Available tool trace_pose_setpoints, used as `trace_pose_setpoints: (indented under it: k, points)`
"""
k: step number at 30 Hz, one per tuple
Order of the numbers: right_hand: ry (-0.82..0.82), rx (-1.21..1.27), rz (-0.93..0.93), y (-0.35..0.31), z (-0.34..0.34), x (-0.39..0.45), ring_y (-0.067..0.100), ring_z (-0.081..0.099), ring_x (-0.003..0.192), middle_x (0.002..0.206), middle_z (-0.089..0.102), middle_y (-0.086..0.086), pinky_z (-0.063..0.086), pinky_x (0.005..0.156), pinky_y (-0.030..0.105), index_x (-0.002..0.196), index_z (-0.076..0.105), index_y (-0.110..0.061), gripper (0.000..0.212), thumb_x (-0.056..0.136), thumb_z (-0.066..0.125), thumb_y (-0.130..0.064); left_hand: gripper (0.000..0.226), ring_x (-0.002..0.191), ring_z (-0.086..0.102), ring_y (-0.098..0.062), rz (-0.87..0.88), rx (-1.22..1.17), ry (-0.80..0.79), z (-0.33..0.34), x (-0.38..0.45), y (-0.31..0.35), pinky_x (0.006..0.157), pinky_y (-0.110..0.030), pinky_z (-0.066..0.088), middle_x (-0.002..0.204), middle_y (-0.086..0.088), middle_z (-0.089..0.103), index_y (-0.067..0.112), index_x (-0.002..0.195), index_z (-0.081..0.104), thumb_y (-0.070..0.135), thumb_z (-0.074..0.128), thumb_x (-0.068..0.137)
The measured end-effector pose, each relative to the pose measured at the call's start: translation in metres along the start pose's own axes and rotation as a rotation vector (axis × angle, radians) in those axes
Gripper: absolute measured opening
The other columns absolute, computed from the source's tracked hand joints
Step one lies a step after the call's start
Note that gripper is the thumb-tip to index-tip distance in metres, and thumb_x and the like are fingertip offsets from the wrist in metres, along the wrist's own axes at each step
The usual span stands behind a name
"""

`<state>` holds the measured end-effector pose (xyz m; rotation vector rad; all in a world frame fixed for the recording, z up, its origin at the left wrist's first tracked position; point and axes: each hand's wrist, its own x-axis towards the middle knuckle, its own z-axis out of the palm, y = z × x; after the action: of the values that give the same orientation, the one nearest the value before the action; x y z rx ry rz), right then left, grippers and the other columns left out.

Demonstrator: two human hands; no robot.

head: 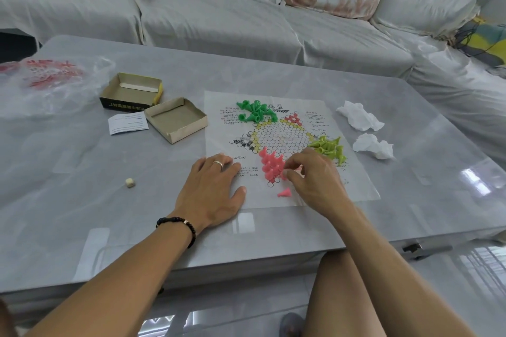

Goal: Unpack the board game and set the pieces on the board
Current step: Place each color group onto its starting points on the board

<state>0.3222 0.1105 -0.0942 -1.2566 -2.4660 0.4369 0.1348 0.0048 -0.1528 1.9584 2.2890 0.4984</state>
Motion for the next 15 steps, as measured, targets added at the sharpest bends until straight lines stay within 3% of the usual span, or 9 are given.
trace_pose_setpoints:
  k: [6, 15]
  points:
    - [-0.061, -0.054, -0.012, -0.0046, 0.0016, 0.0042, 0.009, 0.059, 0.075, 0.083, 0.07, -0.008, 0.051, 0.07, 0.03, 0.089, 0.074, -0.021, 0.013, 0.084, 0.065, -0.013, 0.058, 0.137, 0.027, -0.018, 0.002, -0.011, 0.013, 0.0002, -0.0001, -0.0002, 0.117, -0.037, 0.013, 0.142, 0.0, 0.04, 0.024, 0.135, 0.045, 0.053, 0.033, 0.086]
    - [-0.111, -0.191, -0.059, -0.0107, 0.0046, 0.0063, 0.021, 0.063, 0.083, 0.09, 0.069, -0.003, 0.053, 0.071, 0.039, 0.105, 0.06, -0.018, 0.023, 0.086, 0.054, -0.009, 0.058, 0.137, 0.026, -0.018, 0.003, 0.002, 0.01, 0.0018, 0.0002, -0.0017, 0.117, -0.037, 0.013, 0.142, 0.001, 0.039, 0.026, 0.134, 0.043, 0.055, 0.031, 0.085]
